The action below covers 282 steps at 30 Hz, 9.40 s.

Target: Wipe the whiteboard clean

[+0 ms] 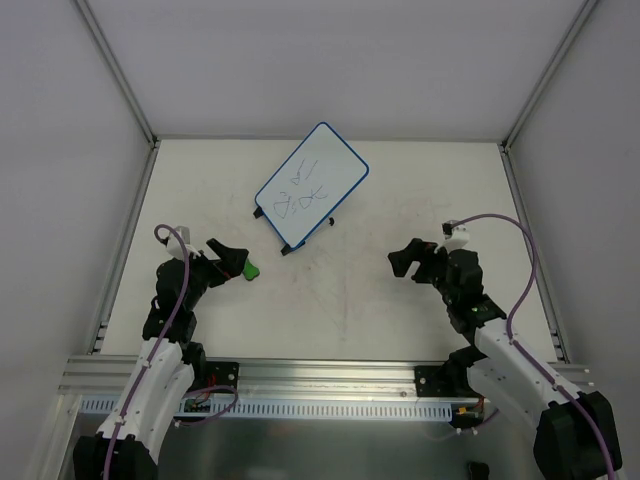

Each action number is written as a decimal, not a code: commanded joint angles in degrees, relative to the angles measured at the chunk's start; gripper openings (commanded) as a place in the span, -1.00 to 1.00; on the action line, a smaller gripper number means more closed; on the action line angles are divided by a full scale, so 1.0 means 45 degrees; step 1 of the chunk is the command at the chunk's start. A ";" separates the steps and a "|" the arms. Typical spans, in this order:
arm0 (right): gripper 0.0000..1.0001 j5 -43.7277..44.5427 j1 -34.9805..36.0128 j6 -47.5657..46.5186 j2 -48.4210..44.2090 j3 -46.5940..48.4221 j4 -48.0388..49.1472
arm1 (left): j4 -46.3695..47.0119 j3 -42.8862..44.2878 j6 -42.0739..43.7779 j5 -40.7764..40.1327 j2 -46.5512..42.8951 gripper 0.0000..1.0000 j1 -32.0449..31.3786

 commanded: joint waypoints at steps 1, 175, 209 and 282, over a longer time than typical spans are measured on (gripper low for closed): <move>0.98 -0.0293 -0.0042 -0.0219 0.0050 0.0182 0.0551 | 0.0029 0.0430 0.0167 0.0075 0.0038 0.98 -0.0046; -1.00 -0.4415 0.0777 0.3238 1.2824 0.8659 0.9731 | -0.7334 0.8125 -0.6709 -0.4009 1.2479 -0.15 -0.2721; -1.00 -0.4571 0.0719 0.3199 1.2667 0.8073 1.0219 | -0.3586 0.9157 -0.0850 -0.1687 0.9529 -1.00 -0.2057; -1.00 -0.4884 0.0856 0.2964 1.2999 0.8249 1.0297 | -0.3352 1.7599 0.2391 0.1714 1.8398 -1.00 -0.4652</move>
